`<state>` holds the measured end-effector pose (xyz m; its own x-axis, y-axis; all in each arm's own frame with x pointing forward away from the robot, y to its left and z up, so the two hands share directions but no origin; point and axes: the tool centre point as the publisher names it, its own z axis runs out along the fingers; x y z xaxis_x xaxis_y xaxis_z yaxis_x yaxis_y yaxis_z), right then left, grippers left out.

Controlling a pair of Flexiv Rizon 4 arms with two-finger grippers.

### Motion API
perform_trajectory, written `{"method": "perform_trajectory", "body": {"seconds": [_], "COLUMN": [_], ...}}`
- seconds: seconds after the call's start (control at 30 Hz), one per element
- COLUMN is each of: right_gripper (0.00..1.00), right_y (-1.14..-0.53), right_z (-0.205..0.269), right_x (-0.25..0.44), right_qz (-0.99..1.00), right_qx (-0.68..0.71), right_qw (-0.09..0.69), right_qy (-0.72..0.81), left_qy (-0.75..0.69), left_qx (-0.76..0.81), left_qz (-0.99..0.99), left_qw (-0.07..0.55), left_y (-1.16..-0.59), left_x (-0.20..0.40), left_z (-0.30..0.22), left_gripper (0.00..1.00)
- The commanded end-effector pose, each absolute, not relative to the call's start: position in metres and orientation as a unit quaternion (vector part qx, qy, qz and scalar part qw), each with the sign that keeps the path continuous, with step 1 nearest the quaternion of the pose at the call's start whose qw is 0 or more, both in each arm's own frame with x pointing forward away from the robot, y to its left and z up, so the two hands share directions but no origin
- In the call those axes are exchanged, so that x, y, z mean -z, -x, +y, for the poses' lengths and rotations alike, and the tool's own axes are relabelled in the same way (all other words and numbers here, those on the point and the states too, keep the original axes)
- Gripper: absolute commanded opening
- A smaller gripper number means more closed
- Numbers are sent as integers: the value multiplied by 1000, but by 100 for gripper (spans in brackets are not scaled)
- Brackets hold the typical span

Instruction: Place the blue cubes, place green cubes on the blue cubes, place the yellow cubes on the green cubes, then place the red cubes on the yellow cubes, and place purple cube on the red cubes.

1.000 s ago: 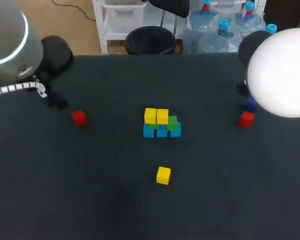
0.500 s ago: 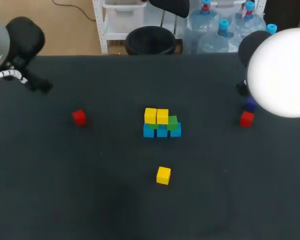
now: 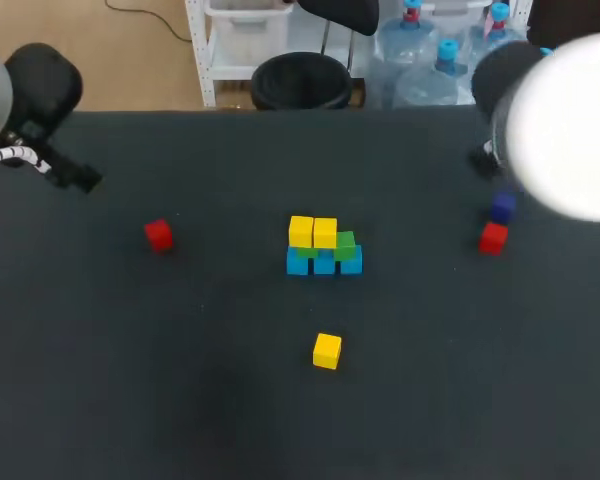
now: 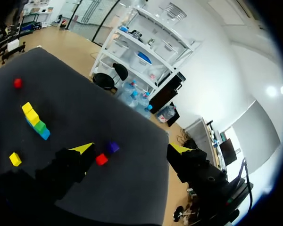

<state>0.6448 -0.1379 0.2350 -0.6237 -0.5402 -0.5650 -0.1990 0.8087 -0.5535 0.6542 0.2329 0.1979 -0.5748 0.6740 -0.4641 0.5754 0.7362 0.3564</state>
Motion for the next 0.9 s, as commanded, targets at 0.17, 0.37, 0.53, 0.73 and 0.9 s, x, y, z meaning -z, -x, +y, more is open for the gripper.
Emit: {"method": "perform_trajectory", "body": {"seconds": [0.17,0.37,0.53,0.73,0.9], "right_gripper": [100,100,100,100,100], "right_y": [-607,-575,-551,-527,-512], "right_z": [-139,-111,-94,-85,-68], "right_x": [-274,-278,-267,-248,-230], "right_qz": [893,884,853,813,766], "right_qx": [181,143,141,132,131], "right_qw": [352,332,318,283,273], "right_qy": [214,296,388,491,567], "left_qy": [-354,-354,-354,-354,-354], "left_qx": [-83,-83,-83,-83,-83], "left_qz": [884,884,884,884,884], "left_qw": [295,295,295,295,295], "left_y": [-655,-655,-655,-655,-655], "left_x": [-198,-198,-198,-198,-198], "left_z": [233,233,233,233,233], "left_gripper": [100,100,100,100,100]}}
